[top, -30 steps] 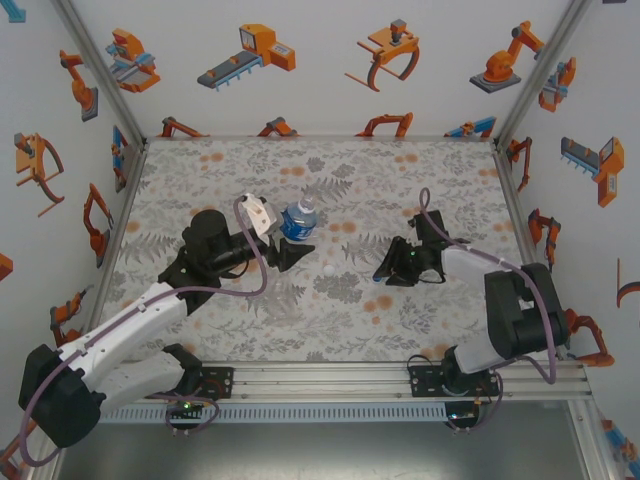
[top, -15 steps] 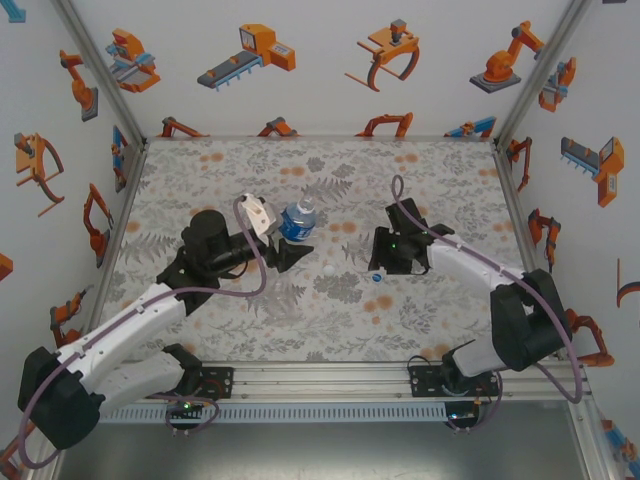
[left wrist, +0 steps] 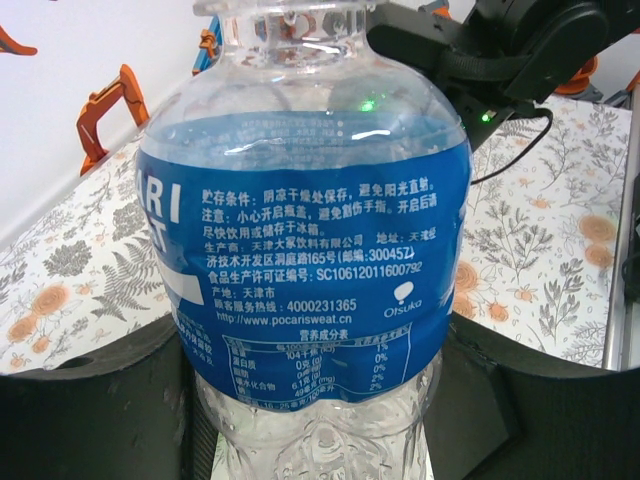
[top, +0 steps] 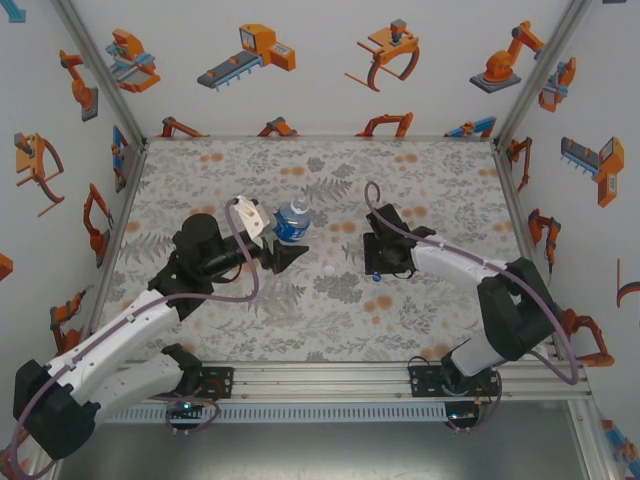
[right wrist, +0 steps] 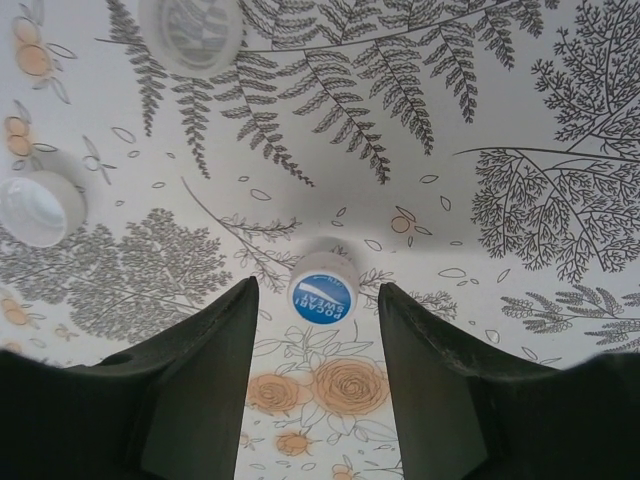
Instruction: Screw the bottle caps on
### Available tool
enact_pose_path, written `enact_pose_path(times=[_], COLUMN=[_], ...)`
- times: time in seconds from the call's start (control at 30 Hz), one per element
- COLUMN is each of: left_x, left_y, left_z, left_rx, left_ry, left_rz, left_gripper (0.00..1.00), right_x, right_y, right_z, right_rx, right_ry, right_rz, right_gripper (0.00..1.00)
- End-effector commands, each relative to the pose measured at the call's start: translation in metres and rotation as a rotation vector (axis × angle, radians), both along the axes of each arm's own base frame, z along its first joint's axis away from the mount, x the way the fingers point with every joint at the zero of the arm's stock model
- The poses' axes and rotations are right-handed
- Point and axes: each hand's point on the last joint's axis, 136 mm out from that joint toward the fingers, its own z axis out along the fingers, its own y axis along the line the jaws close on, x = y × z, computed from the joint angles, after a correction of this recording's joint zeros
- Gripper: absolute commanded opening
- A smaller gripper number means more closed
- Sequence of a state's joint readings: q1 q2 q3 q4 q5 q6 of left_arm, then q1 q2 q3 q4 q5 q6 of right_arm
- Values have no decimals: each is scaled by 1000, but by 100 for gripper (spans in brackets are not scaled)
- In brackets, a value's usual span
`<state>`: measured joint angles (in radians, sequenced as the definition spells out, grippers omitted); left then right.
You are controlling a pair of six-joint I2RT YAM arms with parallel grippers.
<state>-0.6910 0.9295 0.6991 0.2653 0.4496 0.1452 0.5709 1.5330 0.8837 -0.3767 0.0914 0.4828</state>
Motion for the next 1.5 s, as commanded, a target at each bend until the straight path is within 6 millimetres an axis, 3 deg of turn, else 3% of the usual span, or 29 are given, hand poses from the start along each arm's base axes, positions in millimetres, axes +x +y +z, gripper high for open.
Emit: enact_pose_path(times=[0.0, 0.73, 1.47], left_x=[2, 5, 5], left_y=[7, 9, 10], left_z=[2, -2, -4], left_rx=[4, -7, -11], left_ry=[-23, -6, 4], left_rz=[31, 52, 54], left_gripper=[0, 0, 0], right_x=[7, 0, -4], right_y=[4, 6, 6], right_z=[0, -19, -16], right_rx=[-32, -51, -60], right_ry=[-22, 46, 69], right_rz=[17, 29, 26], right_gripper=[49, 38, 41])
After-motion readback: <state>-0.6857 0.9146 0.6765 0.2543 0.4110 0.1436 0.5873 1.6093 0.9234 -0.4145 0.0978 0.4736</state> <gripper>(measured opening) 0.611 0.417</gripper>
